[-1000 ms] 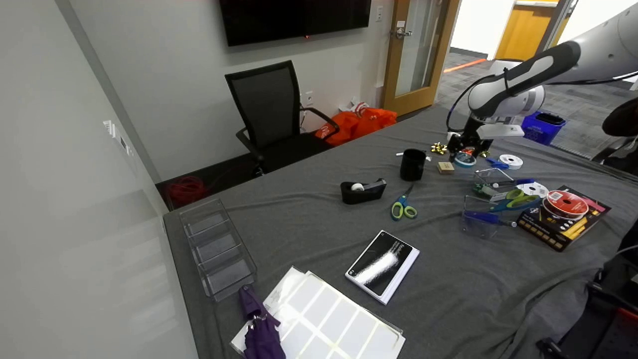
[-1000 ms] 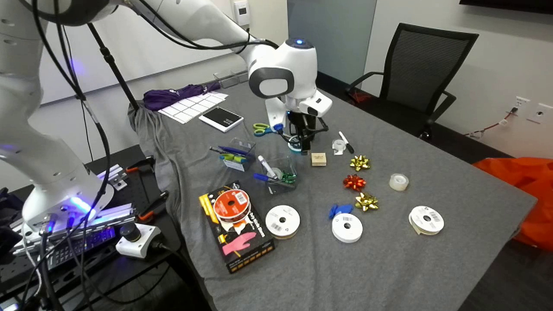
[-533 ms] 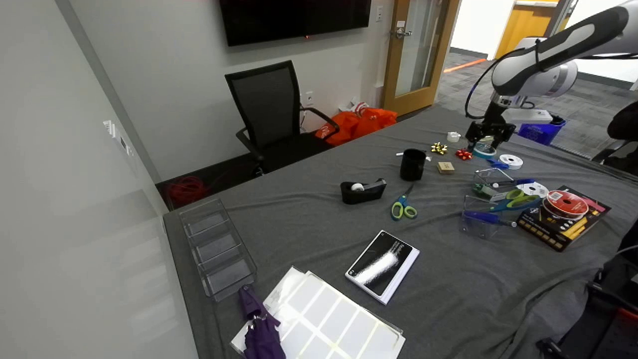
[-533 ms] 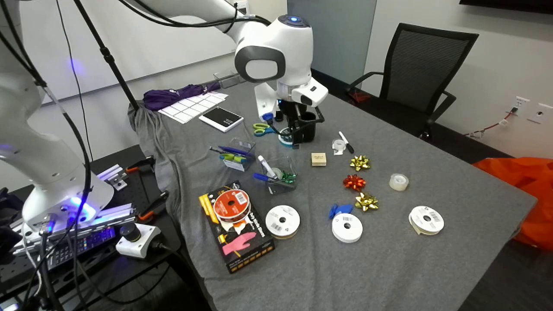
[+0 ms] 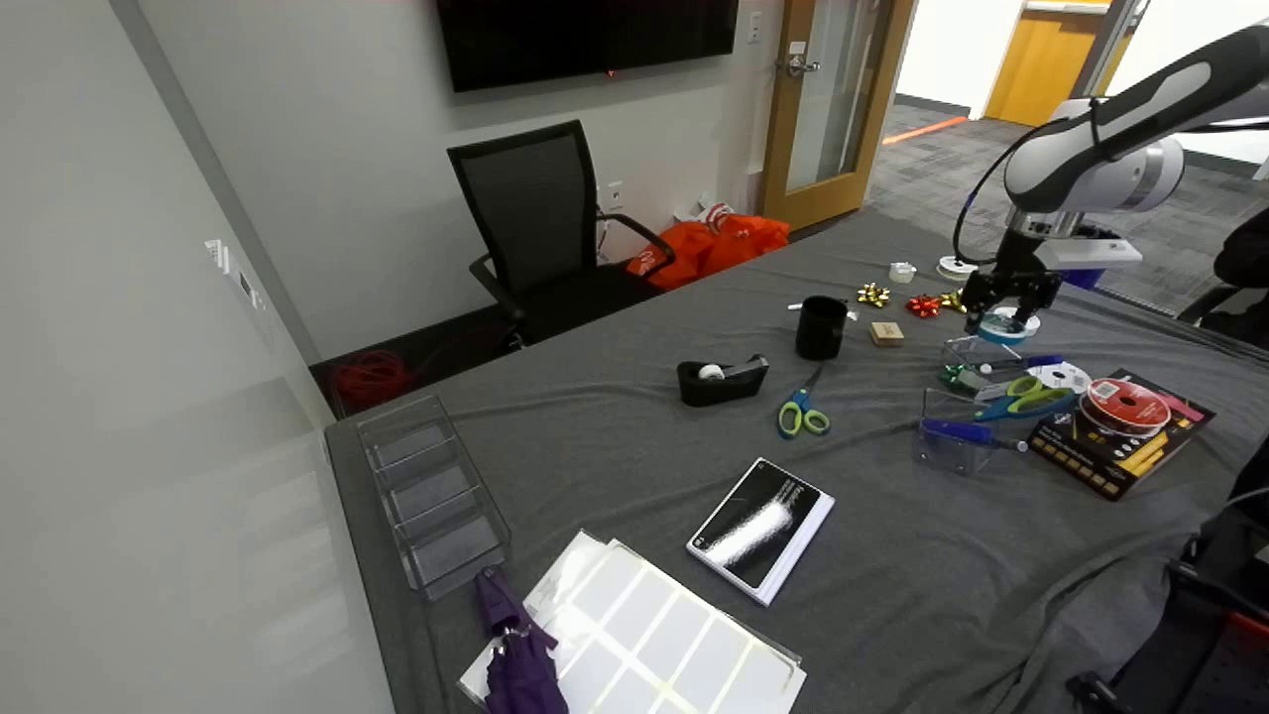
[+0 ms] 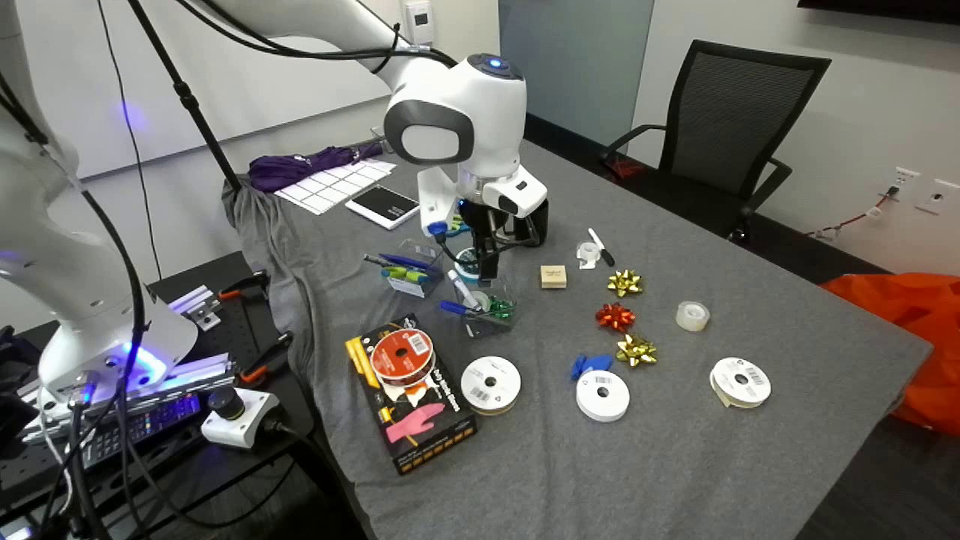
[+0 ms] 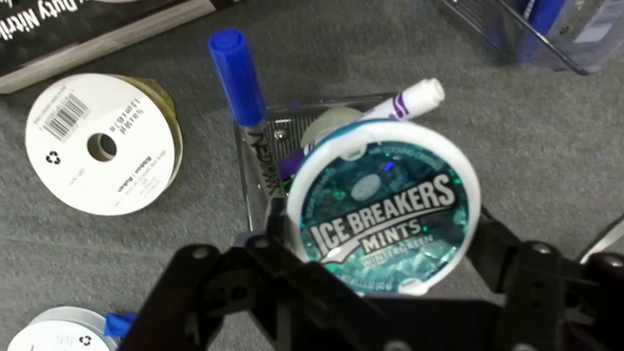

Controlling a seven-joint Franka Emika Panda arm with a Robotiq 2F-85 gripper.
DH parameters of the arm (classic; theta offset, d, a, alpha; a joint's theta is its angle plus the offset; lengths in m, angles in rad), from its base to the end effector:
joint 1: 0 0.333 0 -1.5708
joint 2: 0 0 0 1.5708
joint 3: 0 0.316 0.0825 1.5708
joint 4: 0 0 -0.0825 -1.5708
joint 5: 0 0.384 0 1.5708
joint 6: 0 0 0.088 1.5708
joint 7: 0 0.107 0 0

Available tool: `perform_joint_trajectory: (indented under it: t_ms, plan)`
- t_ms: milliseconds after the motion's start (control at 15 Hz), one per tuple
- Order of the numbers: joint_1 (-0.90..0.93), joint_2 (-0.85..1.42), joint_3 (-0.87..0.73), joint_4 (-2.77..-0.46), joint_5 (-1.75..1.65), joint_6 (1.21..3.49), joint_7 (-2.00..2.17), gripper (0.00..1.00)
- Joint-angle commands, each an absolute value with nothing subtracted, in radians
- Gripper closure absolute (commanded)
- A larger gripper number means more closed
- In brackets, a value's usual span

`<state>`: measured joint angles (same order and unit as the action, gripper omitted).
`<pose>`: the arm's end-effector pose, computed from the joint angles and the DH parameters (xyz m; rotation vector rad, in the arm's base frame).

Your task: Place the ribbon tape with a green label in the container on the right

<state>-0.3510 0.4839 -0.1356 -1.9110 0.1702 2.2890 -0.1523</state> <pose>0.5498 -0.2827 0.2354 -2.9790 0.6670 0.1146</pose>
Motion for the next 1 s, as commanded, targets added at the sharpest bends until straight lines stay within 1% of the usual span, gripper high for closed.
perform_joint_trajectory:
  t_ms: [0,533,600,733,933]
  plan:
    - [-0.331,0.487,-0.157,-1.946,0.142,2.275,-0.129,0.39]
    - [-0.299,0.555,-0.173,-1.94,0.111,2.314,-0.02,0.39]
    - [-0.296,0.558,-0.175,-1.939,0.109,2.316,-0.009,0.04]
    - [-0.291,0.562,-0.178,-1.937,0.104,2.311,0.009,0.0]
    - [-0.287,0.566,-0.18,-1.93,0.101,2.304,0.025,0.0]
